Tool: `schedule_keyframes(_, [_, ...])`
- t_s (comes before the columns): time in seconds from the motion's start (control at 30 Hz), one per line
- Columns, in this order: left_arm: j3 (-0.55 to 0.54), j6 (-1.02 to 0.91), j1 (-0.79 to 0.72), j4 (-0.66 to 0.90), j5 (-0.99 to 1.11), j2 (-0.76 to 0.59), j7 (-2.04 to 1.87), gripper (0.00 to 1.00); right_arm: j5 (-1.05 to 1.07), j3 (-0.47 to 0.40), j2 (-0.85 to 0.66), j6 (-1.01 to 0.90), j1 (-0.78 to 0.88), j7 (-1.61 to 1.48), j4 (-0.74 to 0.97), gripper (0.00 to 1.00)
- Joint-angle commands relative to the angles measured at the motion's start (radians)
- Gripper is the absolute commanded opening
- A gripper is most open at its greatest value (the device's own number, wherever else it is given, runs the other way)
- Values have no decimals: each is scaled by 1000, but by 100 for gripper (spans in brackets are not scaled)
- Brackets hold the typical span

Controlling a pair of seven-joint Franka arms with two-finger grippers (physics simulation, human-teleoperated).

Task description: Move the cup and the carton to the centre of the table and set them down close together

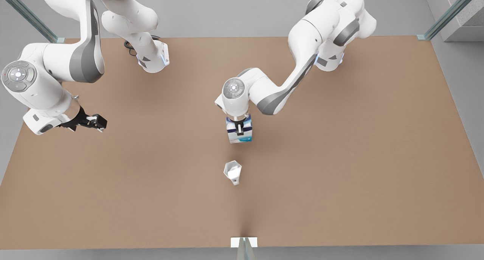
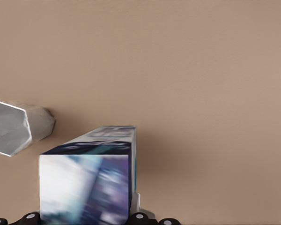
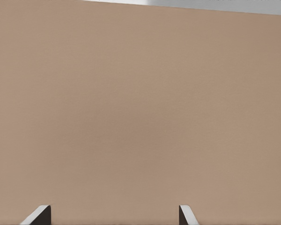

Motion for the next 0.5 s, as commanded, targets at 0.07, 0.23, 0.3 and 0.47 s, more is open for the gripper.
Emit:
schedule_keyframes(0.07, [0, 18, -7, -5, 11, 9, 4, 68, 0, 0, 1, 0, 0, 2, -1, 100])
schedule_keyframes(0.23, [0, 111, -22, -5, 10, 52, -5, 69, 0, 0, 3, 0, 0, 2, -1, 100])
schedule_keyframes(0.3, [0, 113, -28, -9, 71, 57, 1, 69, 0, 0, 5, 0, 0, 2, -1, 100])
schedule_keyframes(0.47, [0, 139, -50, -21, 128, 69, -10, 91, 0, 0, 5, 0, 0, 2, -1, 100])
